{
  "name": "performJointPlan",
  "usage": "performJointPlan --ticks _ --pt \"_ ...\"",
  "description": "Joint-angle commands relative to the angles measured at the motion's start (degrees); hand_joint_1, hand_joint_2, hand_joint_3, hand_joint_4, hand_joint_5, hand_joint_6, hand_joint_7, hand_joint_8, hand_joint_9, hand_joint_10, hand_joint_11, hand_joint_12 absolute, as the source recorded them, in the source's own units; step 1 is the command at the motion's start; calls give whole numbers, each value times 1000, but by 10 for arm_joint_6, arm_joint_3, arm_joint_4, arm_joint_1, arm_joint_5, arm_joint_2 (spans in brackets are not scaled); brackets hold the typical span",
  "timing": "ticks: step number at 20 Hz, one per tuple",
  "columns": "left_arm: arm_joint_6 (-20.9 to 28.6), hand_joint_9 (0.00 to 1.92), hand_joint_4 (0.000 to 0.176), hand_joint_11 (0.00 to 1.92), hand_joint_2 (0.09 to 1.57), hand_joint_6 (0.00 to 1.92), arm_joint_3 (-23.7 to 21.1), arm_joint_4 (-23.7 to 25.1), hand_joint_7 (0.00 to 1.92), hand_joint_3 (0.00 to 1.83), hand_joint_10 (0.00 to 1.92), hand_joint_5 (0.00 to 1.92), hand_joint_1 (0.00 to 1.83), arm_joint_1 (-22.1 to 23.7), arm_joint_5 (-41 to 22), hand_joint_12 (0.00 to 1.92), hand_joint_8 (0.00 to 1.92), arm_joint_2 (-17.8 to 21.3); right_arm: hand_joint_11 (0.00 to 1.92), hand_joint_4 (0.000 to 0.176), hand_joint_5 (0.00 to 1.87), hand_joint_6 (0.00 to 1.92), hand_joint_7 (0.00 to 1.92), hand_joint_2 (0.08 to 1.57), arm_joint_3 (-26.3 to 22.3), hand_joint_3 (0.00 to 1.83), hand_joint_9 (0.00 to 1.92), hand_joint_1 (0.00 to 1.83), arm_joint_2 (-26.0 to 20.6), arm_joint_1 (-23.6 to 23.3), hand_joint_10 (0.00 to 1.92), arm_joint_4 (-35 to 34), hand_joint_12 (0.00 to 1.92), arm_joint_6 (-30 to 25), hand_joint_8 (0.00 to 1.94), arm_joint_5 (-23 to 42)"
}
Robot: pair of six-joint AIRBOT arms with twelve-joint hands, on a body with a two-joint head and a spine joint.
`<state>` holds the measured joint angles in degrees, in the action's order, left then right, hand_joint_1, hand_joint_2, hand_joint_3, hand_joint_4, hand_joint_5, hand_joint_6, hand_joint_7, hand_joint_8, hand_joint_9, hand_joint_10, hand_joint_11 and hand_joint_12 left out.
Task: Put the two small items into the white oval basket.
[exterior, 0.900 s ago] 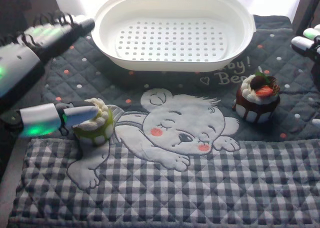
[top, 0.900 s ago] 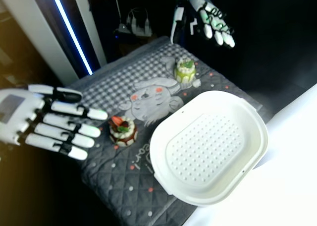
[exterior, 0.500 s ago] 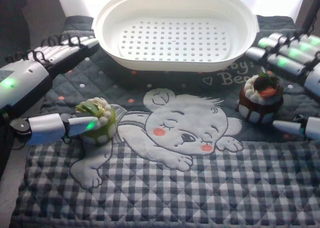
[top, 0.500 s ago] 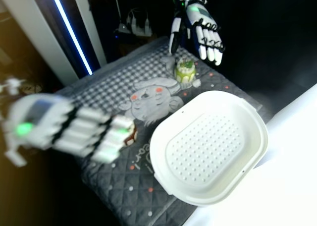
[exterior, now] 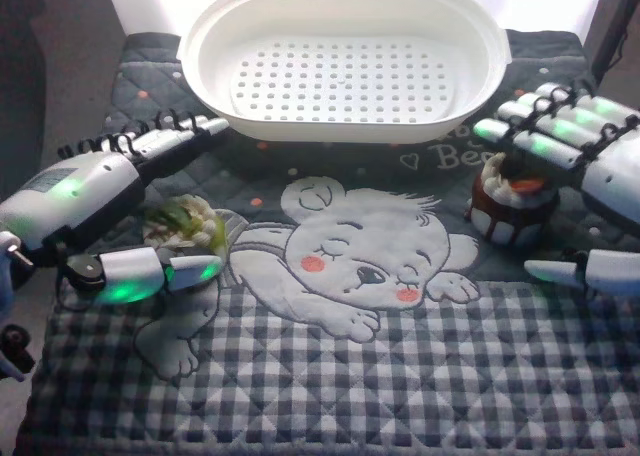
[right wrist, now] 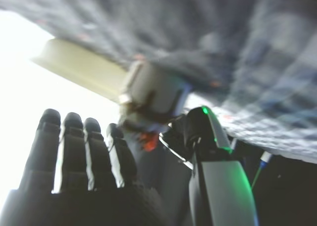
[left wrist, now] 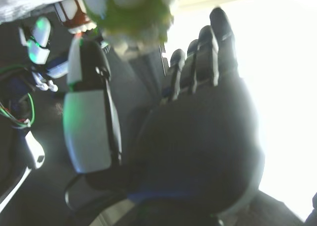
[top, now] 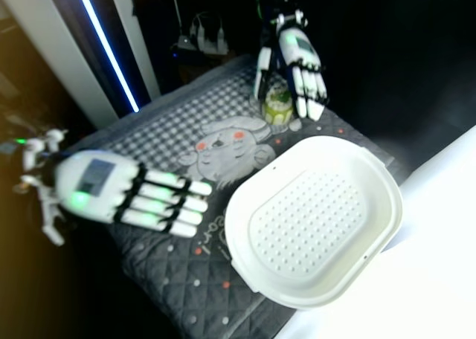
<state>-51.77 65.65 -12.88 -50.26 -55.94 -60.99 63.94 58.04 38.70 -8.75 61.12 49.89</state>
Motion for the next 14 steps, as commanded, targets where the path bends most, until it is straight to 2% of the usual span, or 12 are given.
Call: performJointPlan --ticks 1,2,3,4,5,6,7,8,11,12,13,14 --pt "-2 391 0 0 1131 34 5 -3 252 3 105 279 1015 5 -44 1374 35 -5 0 13 55 20 8 1127 8 3 31 813 -2 -7 12 -5 0 0 3 60" --pt "1 521 0 81 1157 37 9 -5 401 3 194 438 1081 6 -41 1516 39 -8 0 0 187 6 217 1138 10 0 171 895 1 -8 147 -5 567 0 3 58" --pt "7 595 0 194 1180 30 14 -6 541 5 404 563 1140 6 -38 1600 35 -11 0 0 318 25 436 1141 13 1 235 987 4 -8 685 -5 1388 0 88 53" --pt "12 719 0 446 1220 55 17 -6 698 0 741 727 1278 6 -37 1719 1106 -13 287 0 527 109 697 1185 15 1 493 1080 5 -9 950 -5 1580 0 301 49" --pt "13 693 0 545 1249 1106 19 -7 776 0 1065 659 1186 7 -37 1797 1338 -13 571 0 530 1181 818 1255 17 0 696 1168 7 -9 1184 -5 1682 0 1149 45" --pt "13 643 0 533 1270 1365 19 -7 780 0 1209 610 1160 7 -37 1851 1412 -13 729 0 566 1362 856 1258 17 0 814 1195 7 -10 1240 -5 1672 0 1321 44" --pt "13 597 0 507 1282 1394 19 -7 752 1 1319 605 1149 8 -37 1896 1488 -13 766 0 674 1204 788 1227 17 0 816 1315 7 -10 1498 -5 1755 0 1363 44" --pt "13 674 0 519 1272 1366 19 -8 688 0 1606 631 1270 8 -40 1870 1402 -12 789 0 646 1178 738 1248 17 0 788 1319 6 -11 1639 -5 1879 -1 1490 44" --pt "13 697 0 532 1256 1266 13 -8 692 0 1675 689 1311 8 -67 1861 1371 0 757 0 604 1247 769 1240 14 0 808 1343 -4 -14 1605 -1 1835 -15 1386 57" --pt "13 712 0 539 1255 1292 7 -7 704 0 1668 658 1315 11 -85 1843 1362 8 830 0 635 1297 850 1240 11 0 869 1237 -12 -15 1523 1 1833 -27 1396 71" --pt "13 729 0 576 1252 1303 1 -3 716 0 1647 646 1318 14 -103 1826 1346 17 837 0 670 1269 877 1231 9 0 880 1220 -20 -16 1498 5 1830 -43 1388 88" --pt "13 723 0 558 1257 1329 -3 3 712 1 1653 626 1314 20 -118 1825 1351 24 741 0 687 1173 814 1220 8 0 826 1325 -26 -17 1564 10 1792 -57 1343 103"
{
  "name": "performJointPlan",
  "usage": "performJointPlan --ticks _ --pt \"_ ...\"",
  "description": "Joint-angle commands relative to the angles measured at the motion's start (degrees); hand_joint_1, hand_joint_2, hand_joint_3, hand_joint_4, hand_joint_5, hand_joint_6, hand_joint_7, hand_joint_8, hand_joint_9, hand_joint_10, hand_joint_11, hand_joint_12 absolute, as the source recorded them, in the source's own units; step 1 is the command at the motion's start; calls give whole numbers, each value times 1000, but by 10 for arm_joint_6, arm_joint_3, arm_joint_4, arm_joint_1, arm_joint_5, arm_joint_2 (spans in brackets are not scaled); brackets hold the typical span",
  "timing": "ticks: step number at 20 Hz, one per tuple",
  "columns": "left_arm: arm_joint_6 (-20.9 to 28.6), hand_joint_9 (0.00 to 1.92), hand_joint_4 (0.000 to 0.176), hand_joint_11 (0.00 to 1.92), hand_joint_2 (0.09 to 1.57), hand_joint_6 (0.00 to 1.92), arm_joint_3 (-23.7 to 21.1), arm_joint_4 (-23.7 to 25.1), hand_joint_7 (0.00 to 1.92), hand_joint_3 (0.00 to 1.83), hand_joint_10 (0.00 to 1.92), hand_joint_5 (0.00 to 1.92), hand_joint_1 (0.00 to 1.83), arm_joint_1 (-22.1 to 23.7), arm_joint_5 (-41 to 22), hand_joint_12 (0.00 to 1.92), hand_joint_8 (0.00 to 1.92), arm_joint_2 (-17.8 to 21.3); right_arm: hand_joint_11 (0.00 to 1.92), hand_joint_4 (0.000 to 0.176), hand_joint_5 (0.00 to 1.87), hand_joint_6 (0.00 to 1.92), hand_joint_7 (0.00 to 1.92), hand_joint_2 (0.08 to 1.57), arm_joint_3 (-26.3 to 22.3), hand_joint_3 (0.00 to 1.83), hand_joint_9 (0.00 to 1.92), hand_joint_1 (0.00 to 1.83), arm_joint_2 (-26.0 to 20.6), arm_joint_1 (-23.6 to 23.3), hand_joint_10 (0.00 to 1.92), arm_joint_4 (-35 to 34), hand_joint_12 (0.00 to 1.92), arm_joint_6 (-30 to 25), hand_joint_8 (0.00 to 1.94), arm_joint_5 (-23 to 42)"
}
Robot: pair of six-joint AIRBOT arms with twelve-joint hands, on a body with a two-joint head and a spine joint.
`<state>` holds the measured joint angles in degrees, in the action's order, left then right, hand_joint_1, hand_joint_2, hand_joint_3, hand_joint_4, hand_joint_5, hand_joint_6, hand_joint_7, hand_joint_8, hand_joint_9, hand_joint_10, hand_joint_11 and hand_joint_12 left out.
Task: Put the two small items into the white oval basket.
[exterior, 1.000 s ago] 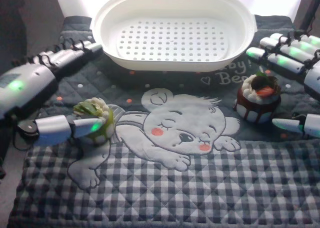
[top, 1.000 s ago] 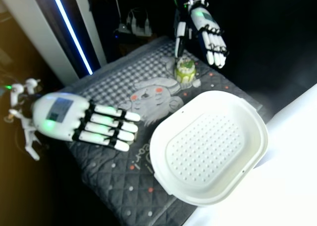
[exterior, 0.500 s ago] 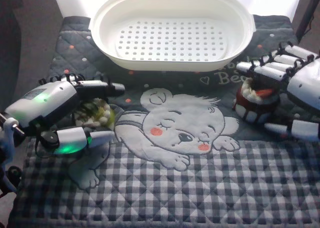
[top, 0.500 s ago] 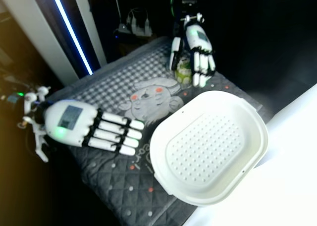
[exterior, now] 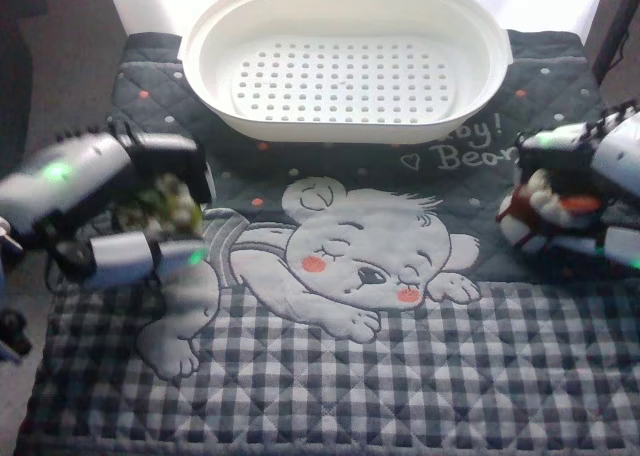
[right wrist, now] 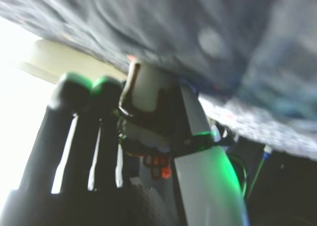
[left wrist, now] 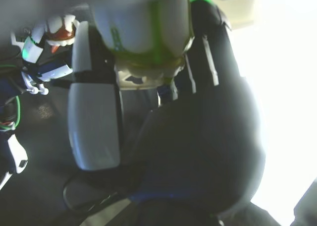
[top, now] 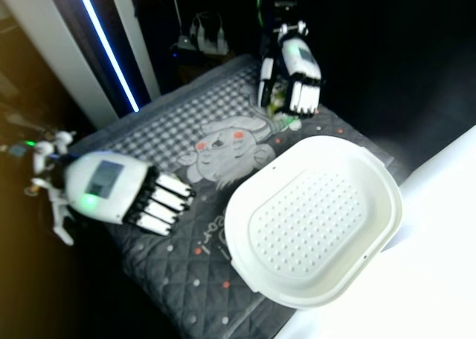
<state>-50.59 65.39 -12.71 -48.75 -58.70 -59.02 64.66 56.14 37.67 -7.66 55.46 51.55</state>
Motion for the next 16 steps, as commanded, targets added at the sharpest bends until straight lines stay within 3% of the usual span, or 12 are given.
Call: performJointPlan --ticks 1,2,3,4,5,6,7,8,9,11,12,16 --pt "1 716 0 539 1258 1322 -2 7 708 0 1656 635 1312 12 -100 1839 1357 7 663 0 692 1148 813 1212 0 0 827 1348 -11 -13 1556 0 1770 -5 1311 98" --pt "1 783 0 651 1231 1270 -2 13 765 0 1569 657 1328 22 -110 1775 1287 9 962 0 707 1306 774 1237 0 2 1023 1231 -12 -31 1656 10 1891 -4 1391 98" --pt "1 805 0 699 1230 1284 0 18 756 0 1559 641 1329 37 -115 1793 1291 9 1267 0 716 1348 1001 1250 1 4 1266 1119 -12 -50 1821 18 1915 -2 1605 91" --pt "1 806 0 730 1239 1311 7 23 737 2 1574 607 1330 60 -111 1816 1334 6 808 0 699 1186 814 1258 3 0 805 1183 -10 -73 1607 22 1920 8 1601 85" --pt "1 815 0 718 1241 1304 21 30 736 1 1571 593 1333 86 -93 1817 1353 -4 1017 0 763 1251 809 1228 6 0 927 1127 -5 -94 1858 22 1921 31 1763 74" --pt "1 746 0 521 1245 1303 38 38 750 2 1597 613 1330 116 -67 1867 1385 -16 1293 0 777 1283 1012 1220 12 0 1233 1118 4 -114 1864 23 1921 48 1725 60" --pt "1 746 0 521 1245 1303 53 46 750 2 1597 613 1330 138 -41 1867 1385 -24 1293 0 777 1283 1012 1220 21 0 1233 1118 12 -126 1864 25 1921 52 1725 49" --pt "1 759 0 537 1232 1267 91 74 779 0 1573 651 1333 202 30 1850 1339 -48 1117 0 722 1338 816 1243 50 1 1082 1180 36 -161 1755 29 1921 54 1487 17" --pt "1 759 0 537 1232 1267 96 75 779 0 1573 651 1333 210 40 1850 1339 -52 1117 0 722 1338 816 1243 53 1 1082 1180 40 -167 1755 29 1921 55 1487 11" --pt "0 710 0 473 1248 1347 138 79 740 1 1592 642 1315 253 93 1806 1373 -81 1205 0 705 1377 867 1259 87 3 1103 1093 68 -204 1914 37 1921 56 1812 -29" --pt "1 696 0 515 1261 1354 169 79 681 4 1618 648 1308 273 119 1819 1442 -102 1115 0 695 1390 827 1264 111 0 1011 1107 91 -223 1915 38 1921 56 1651 -55" --pt "1 702 0 601 1271 1345 256 64 641 0 1637 647 1302 312 199 1806 1483 -163 905 0 696 1195 769 1262 192 0 852 1177 159 -258 1749 20 1921 57 1685 -123"
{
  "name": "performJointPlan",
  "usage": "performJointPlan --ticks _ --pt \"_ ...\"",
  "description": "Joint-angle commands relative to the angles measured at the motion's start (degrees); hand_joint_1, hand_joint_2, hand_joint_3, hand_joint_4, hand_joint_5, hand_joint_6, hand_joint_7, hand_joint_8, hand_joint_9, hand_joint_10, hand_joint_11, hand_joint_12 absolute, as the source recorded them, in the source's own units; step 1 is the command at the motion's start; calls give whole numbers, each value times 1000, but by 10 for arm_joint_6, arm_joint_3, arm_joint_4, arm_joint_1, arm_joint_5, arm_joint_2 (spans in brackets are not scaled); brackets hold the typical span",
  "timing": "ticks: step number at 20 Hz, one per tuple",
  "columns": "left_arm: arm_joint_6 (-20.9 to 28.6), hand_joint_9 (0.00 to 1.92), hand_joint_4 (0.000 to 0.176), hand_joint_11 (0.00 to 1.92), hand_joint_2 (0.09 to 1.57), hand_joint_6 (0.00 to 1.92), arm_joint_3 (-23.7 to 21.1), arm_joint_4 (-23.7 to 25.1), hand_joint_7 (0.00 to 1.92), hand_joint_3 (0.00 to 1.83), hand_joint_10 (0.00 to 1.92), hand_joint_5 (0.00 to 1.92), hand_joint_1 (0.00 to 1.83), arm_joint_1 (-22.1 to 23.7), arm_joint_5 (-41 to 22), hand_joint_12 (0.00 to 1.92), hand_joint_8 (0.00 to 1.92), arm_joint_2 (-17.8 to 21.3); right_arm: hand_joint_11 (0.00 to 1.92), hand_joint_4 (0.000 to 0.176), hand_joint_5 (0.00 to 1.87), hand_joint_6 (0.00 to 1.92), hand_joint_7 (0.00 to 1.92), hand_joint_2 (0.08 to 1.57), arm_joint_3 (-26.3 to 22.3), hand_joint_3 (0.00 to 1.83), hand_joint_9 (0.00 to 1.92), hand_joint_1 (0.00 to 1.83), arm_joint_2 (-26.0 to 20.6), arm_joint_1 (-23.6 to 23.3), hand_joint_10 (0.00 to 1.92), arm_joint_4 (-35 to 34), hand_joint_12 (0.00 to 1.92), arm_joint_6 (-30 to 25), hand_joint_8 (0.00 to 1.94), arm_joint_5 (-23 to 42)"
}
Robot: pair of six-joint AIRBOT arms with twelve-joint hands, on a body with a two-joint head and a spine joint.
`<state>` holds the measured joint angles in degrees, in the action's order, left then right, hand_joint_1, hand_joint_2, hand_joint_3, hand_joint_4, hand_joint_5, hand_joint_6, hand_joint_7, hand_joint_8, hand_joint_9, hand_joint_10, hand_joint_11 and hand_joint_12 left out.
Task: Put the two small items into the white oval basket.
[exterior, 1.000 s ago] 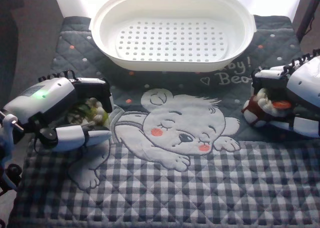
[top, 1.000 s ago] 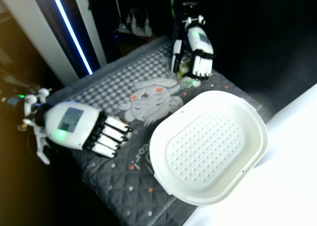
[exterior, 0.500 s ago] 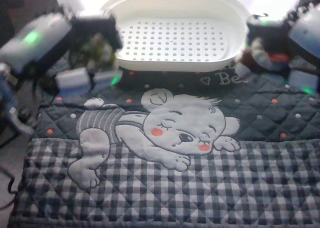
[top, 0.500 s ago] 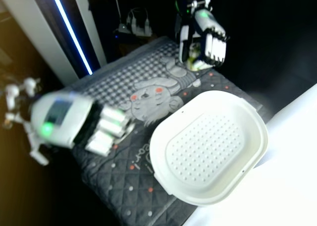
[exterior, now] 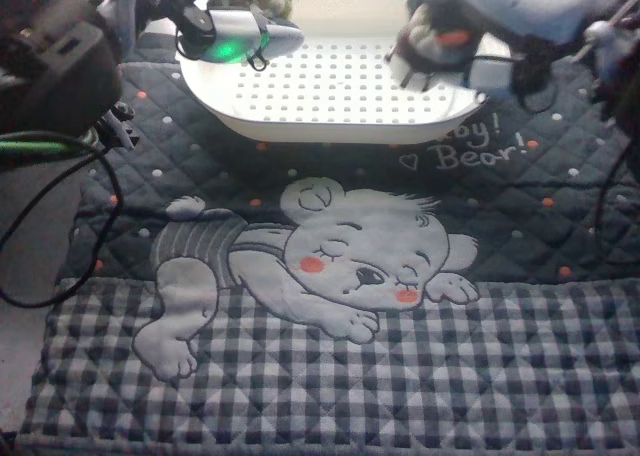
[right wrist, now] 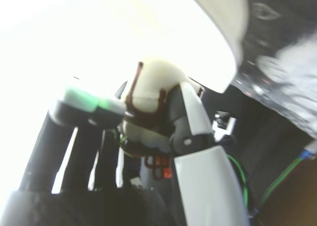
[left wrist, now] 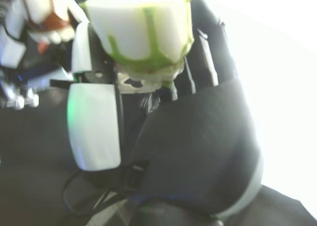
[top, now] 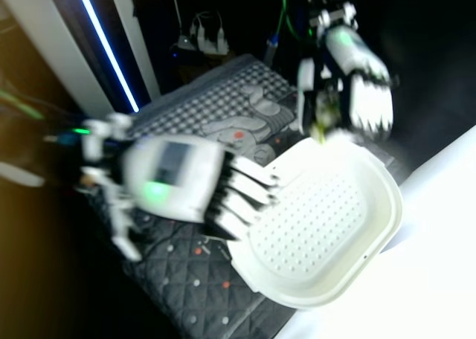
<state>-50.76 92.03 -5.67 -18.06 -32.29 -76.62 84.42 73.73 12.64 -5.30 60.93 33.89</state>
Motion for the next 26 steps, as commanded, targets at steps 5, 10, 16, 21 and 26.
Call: performJointPlan --ticks 5,10,16,21,26 --pt "7 368 0 200 1203 934 57 -16 431 0 1096 421 1149 20 6 1761 935 -35 619 0 342 488 520 1187 31 0 703 1088 8 -14 1188 -26 1673 2 807 20" --pt "7 0 154 0 1022 0 59 -20 0 0 0 0 655 17 19 1014 0 -38 0 23 0 0 0 1149 28 0 0 540 7 -15 0 -31 664 2 0 18" --pt "8 0 173 0 949 0 -16 -24 0 3 0 0 622 -1 -50 62 0 36 0 61 0 0 0 1087 -36 0 0 442 -44 -15 0 -2 404 2 0 36" --pt "46 0 174 0 1010 0 -150 -32 0 27 0 0 616 -99 -257 0 0 170 0 51 0 0 0 1139 -165 12 0 382 -188 -15 0 52 17 2 0 117" --pt "50 0 176 1 1045 0 -250 -45 0 25 0 0 611 -223 -457 0 0 251 0 133 0 0 0 1073 -267 0 0 297 -298 -12 0 76 1123 2 0 169"
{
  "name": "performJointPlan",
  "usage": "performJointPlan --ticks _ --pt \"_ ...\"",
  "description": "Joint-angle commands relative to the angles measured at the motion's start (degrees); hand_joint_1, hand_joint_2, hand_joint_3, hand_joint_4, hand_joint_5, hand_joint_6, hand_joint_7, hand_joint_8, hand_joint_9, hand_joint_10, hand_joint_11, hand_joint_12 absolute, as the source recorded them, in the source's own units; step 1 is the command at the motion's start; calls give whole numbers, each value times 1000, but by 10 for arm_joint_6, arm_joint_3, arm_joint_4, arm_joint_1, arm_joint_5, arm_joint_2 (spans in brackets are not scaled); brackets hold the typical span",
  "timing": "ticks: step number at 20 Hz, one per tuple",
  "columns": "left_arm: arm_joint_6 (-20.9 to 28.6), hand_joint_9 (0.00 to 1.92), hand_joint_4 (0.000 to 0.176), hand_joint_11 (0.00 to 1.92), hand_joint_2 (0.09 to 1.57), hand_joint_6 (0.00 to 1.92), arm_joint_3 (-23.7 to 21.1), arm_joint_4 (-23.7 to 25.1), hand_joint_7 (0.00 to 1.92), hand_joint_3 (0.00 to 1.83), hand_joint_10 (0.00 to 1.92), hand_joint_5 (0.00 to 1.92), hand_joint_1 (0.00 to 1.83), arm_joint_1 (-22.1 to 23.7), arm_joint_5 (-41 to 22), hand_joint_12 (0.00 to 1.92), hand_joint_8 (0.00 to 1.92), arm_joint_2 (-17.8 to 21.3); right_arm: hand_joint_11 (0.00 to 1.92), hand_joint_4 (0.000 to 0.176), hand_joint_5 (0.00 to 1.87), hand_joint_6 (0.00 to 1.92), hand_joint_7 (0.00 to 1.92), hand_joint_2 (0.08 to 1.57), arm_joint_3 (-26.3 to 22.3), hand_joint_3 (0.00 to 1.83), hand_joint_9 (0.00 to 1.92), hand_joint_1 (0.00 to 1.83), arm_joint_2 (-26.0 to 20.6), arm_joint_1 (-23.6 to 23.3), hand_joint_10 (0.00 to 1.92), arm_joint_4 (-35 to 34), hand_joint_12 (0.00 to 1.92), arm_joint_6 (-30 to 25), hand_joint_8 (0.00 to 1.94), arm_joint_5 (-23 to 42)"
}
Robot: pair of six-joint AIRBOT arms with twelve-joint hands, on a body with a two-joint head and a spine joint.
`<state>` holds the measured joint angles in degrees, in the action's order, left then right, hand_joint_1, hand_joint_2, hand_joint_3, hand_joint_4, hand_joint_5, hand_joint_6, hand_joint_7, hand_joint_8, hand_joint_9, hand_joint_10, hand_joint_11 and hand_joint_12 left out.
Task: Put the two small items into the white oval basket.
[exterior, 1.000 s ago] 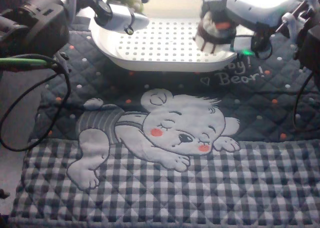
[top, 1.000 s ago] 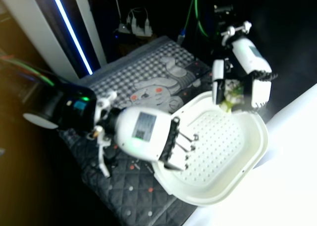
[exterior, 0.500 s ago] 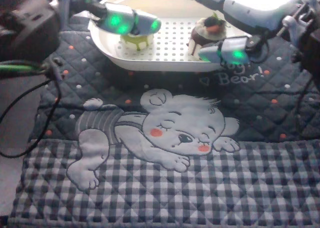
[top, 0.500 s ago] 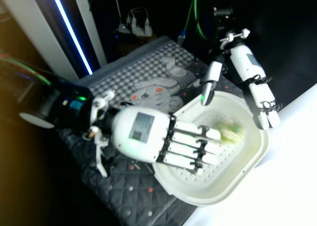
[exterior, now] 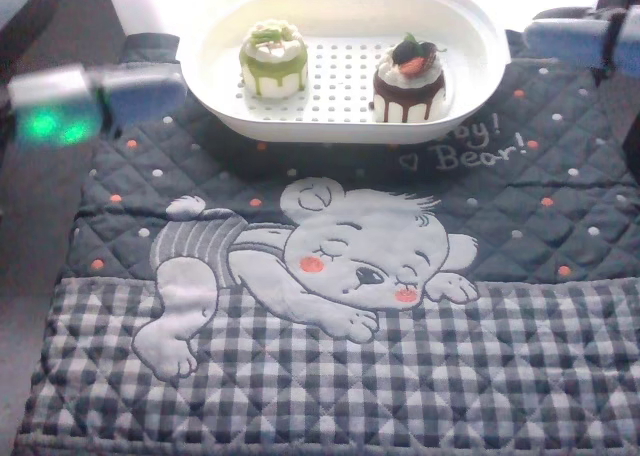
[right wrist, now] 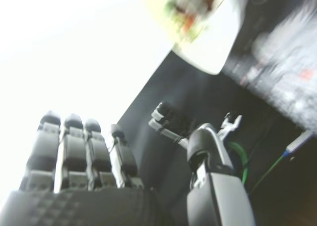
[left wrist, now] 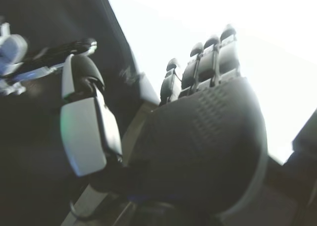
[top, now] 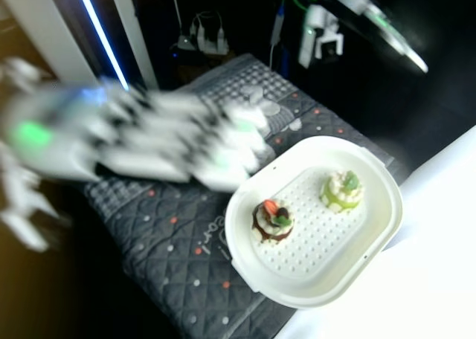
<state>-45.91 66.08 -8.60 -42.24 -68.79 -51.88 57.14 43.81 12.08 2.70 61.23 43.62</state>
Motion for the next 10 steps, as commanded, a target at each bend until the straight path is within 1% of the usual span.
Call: performJointPlan --ticks 1,2,3,4,5,6,7,8,9,10 --pt "2 0 176 0 1076 0 -3 -22 0 34 0 0 605 -6 -130 0 0 11 0 145 0 0 0 1030 -10 0 0 256 -13 -4 0 2 1198 -1 0 79" --pt "2 0 176 0 1076 0 -12 -25 0 34 0 0 605 -25 -163 0 0 15 0 145 0 0 0 1030 -21 0 0 256 -24 0 0 5 1198 -1 0 87" --pt "2 0 176 0 1057 0 -21 -25 0 21 0 0 609 -42 -190 0 0 18 0 121 0 0 0 1007 -33 0 0 247 -37 25 0 7 1136 -1 0 119" --pt "2 0 160 0 1082 0 -25 -24 0 3 0 0 503 -53 -207 0 0 19 0 169 0 0 0 982 -43 0 0 247 -51 55 0 0 746 -1 0 161" --pt "2 0 155 0 1041 0 -29 -21 0 0 0 0 586 -57 -217 0 0 18 0 175 0 0 0 1036 -52 6 0 249 -61 84 0 -12 240 -1 0 196" --pt "2 0 155 0 1041 0 -32 -16 0 0 0 0 586 -60 -229 0 0 18 0 175 0 0 0 1036 -63 6 0 249 -74 113 0 -24 240 -1 0 234" --pt "2 0 161 0 1180 0 -35 -11 0 13 0 0 653 -63 -239 0 0 19 0 120 0 0 0 1067 -70 12 0 218 -80 132 0 -30 9 -1 0 261" --pt "2 0 173 0 1195 0 -40 -7 0 12 0 0 653 -67 -249 0 0 22 0 106 0 0 0 1077 -78 15 0 208 -87 148 0 -36 1 -1 0 287" --pt "2 0 97 0 1159 0 -46 1 0 0 0 0 686 -74 -261 0 0 27 0 101 0 0 0 1096 -84 21 0 238 -90 167 0 -42 0 -1 0 317" --pt "1 0 68 0 1186 0 -49 3 0 7 0 0 635 -81 -269 0 0 29 0 73 0 0 0 1096 -85 19 0 274 -87 179 0 -46 0 -1 0 330"
